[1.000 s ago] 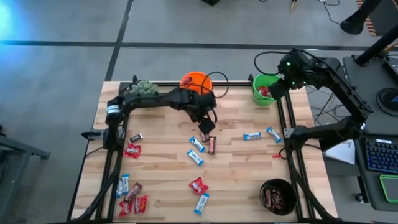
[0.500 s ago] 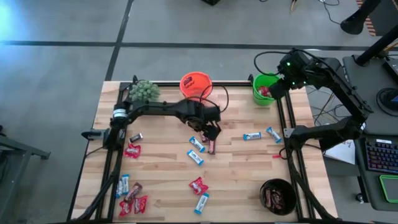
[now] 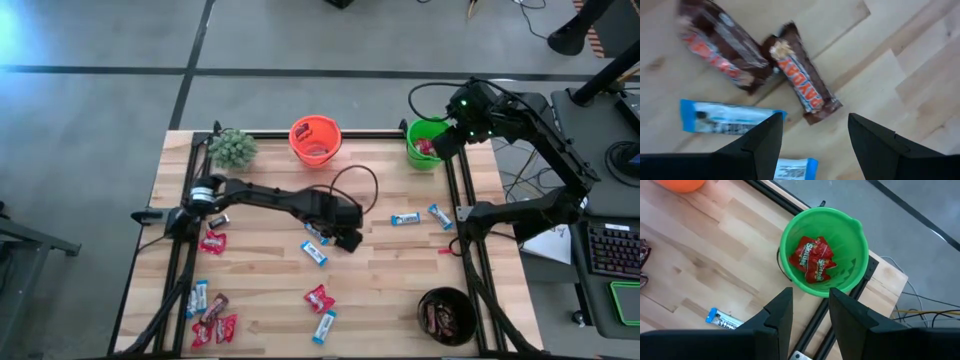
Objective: Organize candy in baskets
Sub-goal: Put the brown chocolate bar into the black bucket
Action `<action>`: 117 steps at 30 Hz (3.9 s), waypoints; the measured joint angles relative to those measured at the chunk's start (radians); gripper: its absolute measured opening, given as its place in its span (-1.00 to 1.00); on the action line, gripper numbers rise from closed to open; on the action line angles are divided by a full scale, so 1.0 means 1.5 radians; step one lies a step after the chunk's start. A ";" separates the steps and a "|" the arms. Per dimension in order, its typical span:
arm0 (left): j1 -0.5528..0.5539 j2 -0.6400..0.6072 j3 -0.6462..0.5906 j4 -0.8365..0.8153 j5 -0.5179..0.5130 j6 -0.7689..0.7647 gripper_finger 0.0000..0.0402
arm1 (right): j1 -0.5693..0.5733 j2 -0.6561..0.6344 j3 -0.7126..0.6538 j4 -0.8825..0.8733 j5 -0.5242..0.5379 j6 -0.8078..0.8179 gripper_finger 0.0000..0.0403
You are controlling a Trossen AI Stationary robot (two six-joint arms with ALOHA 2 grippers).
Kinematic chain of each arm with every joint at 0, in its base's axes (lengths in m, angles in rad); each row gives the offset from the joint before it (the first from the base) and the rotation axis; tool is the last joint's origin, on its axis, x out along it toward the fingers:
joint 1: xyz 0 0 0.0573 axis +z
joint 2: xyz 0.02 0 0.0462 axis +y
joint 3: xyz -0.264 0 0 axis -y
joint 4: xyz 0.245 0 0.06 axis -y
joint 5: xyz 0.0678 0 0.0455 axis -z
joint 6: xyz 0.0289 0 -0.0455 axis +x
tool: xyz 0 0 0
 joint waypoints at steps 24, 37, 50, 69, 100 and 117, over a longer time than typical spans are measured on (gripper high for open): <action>-0.001 0.044 0.000 0.051 -0.014 -0.055 0.03 | 0.000 0.000 0.000 0.000 -0.002 0.015 -0.43; -0.001 0.077 0.000 0.073 -0.015 -0.055 0.03 | 0.000 0.000 0.000 0.000 -0.002 0.007 -0.43; 0.001 0.095 0.000 0.065 -0.032 -0.037 -0.31 | 0.000 0.000 0.000 0.000 -0.032 -0.001 -0.43; -0.008 0.092 0.155 -0.070 0.002 0.135 -0.99 | 0.000 -0.014 0.000 0.000 -0.032 -0.005 -0.43; -0.014 0.091 0.356 -0.038 0.008 0.454 -0.99 | 0.000 -0.113 0.000 0.000 -0.067 0.050 -0.43; -0.014 0.048 0.357 0.083 0.006 0.514 -0.99 | 0.000 -0.165 -0.025 0.000 -0.343 0.031 -0.43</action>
